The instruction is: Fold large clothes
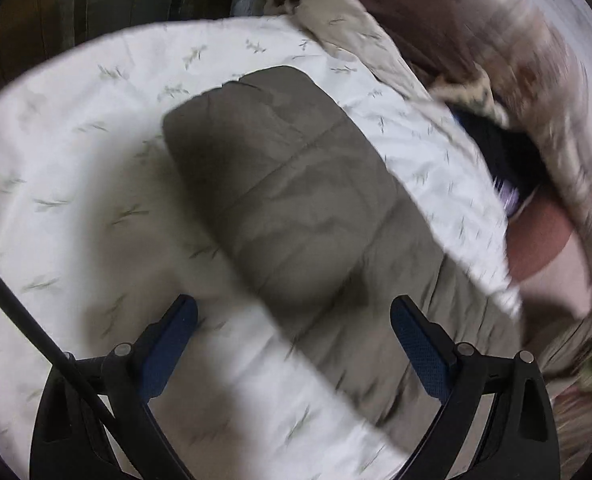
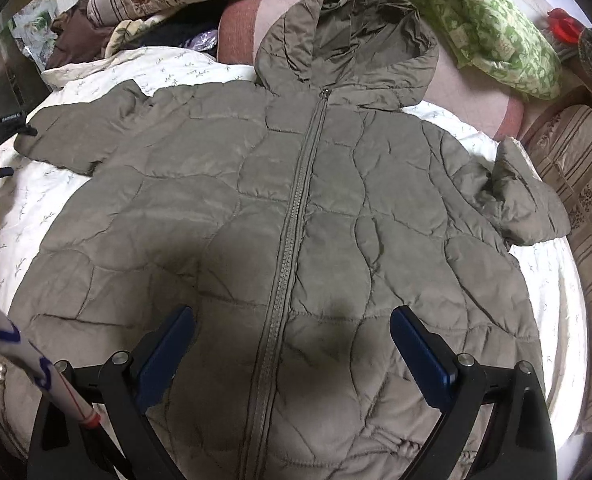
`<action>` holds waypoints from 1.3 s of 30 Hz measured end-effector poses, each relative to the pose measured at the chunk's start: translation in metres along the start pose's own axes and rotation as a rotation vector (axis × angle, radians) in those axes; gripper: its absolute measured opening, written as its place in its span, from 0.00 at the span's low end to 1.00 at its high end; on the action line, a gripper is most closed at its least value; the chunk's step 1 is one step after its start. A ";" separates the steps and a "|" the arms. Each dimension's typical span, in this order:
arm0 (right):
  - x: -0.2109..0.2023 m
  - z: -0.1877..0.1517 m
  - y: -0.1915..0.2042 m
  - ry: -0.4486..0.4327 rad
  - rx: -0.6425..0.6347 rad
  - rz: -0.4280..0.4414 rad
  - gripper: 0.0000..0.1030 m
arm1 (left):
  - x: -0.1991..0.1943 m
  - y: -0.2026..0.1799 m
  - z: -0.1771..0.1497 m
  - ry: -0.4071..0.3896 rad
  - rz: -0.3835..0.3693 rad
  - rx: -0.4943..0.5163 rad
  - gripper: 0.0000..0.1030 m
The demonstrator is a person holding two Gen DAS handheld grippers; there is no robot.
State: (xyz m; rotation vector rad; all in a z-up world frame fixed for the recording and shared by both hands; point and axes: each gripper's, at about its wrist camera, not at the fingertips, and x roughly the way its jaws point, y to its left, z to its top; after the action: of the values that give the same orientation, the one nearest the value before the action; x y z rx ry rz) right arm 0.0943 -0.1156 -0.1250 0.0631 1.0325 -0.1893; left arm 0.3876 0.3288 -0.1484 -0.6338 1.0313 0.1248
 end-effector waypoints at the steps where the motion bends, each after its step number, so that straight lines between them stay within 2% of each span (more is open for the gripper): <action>1: 0.002 0.000 0.000 -0.001 -0.001 -0.005 0.97 | 0.003 0.003 0.004 -0.004 -0.009 -0.018 0.94; 3: 0.006 0.001 0.001 -0.004 -0.007 -0.016 0.97 | 0.008 0.005 0.013 -0.036 -0.035 -0.058 0.94; 6: 0.012 0.003 0.002 -0.002 -0.020 -0.022 0.97 | 0.018 0.003 0.024 -0.043 -0.049 -0.090 0.92; 7: 0.013 0.004 0.003 -0.003 -0.024 -0.027 0.97 | 0.020 0.000 0.027 -0.040 -0.034 -0.084 0.85; 8: 0.014 0.004 0.003 -0.007 -0.027 -0.034 0.97 | 0.020 -0.004 0.028 -0.036 0.007 -0.074 0.56; 9: 0.014 0.004 0.003 -0.008 -0.027 -0.033 0.97 | 0.020 -0.007 0.030 -0.033 0.045 -0.058 0.32; 11: 0.015 0.004 0.001 -0.003 -0.023 -0.016 0.93 | 0.014 -0.012 0.034 -0.015 0.016 -0.052 0.18; 13: 0.016 0.004 -0.003 0.001 -0.013 0.009 0.85 | -0.002 -0.019 0.031 -0.032 -0.030 -0.043 0.14; 14: 0.015 0.004 -0.007 -0.003 0.000 0.019 0.82 | -0.016 -0.028 0.027 -0.036 -0.089 -0.030 0.12; 19: 0.005 0.010 -0.030 -0.032 0.076 0.033 0.81 | -0.067 -0.089 -0.013 -0.021 -0.308 0.077 0.11; 21: -0.005 0.015 -0.043 -0.061 0.117 0.040 0.81 | -0.083 -0.125 -0.047 0.022 -0.419 0.146 0.11; 25: -0.023 0.026 -0.064 -0.116 0.175 0.056 0.81 | -0.089 -0.184 -0.134 0.139 -0.548 0.284 0.11; 28: -0.033 0.035 -0.075 -0.151 0.201 0.075 0.81 | -0.064 -0.202 -0.192 0.235 -0.542 0.330 0.11; 30: -0.034 0.040 -0.079 -0.160 0.209 0.096 0.81 | -0.040 -0.202 -0.222 0.287 -0.483 0.341 0.11; 31: -0.031 0.045 -0.080 -0.160 0.215 0.110 0.81 | -0.026 -0.201 -0.237 0.295 -0.413 0.364 0.11; 33: -0.024 0.052 -0.082 -0.155 0.223 0.136 0.81 | -0.008 -0.195 -0.257 0.297 -0.316 0.401 0.11; 37: 0.000 0.070 -0.075 -0.139 0.228 0.223 0.82 | -0.025 -0.192 -0.267 0.223 -0.288 0.452 0.11; 39: 0.017 0.083 -0.065 -0.116 0.243 0.297 0.83 | -0.036 -0.193 -0.266 0.200 -0.276 0.477 0.19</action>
State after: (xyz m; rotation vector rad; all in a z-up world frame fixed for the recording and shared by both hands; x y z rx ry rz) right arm 0.1608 -0.1931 -0.0943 0.4186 0.8691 -0.0461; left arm 0.2408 0.0330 -0.1293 -0.3494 1.1046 -0.4240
